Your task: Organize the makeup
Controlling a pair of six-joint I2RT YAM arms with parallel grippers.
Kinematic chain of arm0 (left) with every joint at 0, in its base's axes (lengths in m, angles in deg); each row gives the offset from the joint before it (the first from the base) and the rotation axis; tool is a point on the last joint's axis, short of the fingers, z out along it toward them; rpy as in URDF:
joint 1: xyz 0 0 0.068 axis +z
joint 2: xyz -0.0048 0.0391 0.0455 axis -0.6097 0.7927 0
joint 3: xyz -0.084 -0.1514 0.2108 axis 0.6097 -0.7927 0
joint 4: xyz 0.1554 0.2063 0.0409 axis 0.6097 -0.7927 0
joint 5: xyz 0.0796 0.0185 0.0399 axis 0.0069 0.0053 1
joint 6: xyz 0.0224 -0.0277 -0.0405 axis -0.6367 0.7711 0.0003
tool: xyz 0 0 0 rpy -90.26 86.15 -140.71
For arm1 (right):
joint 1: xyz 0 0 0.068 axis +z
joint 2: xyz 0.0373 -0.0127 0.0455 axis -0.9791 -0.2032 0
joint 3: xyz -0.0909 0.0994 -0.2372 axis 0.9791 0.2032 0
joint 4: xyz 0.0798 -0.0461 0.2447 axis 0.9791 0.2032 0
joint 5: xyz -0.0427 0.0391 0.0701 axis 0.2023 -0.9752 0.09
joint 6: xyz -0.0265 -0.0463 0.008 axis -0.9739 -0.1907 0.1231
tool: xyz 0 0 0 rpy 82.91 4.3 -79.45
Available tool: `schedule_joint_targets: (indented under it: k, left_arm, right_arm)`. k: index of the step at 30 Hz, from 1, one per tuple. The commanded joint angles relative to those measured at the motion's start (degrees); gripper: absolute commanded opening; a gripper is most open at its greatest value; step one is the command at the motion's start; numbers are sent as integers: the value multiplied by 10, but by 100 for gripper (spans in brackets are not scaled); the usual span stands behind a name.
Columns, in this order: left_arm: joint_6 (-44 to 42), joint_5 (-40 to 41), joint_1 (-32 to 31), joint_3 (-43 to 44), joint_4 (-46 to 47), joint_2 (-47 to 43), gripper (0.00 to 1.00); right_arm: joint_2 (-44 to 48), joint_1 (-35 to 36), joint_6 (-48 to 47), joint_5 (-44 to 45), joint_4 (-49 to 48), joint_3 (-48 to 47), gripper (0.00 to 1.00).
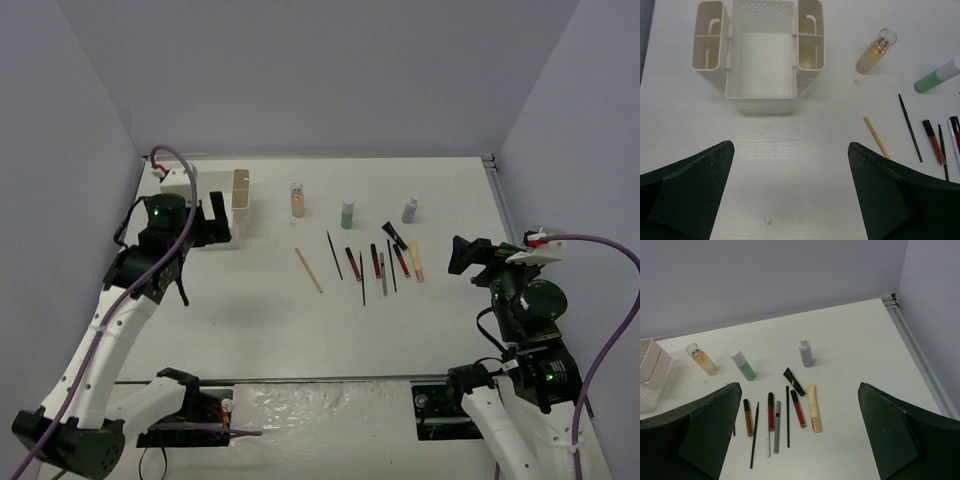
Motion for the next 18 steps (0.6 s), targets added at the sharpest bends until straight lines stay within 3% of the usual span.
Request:
schedule_joint_targets:
  k: [1, 10, 18]
  left_arm:
    - [8, -46, -9, 116, 104, 132, 97]
    - [3, -49, -76, 260, 213, 351, 93]
    - [-21, -30, -98, 299, 305, 497, 88]
  right_arm:
    - [24, 6, 8, -16, -51, 16, 100]
    - [78, 16, 5, 5, -61, 50, 100]
    - [95, 21, 1, 2, -68, 63, 100]
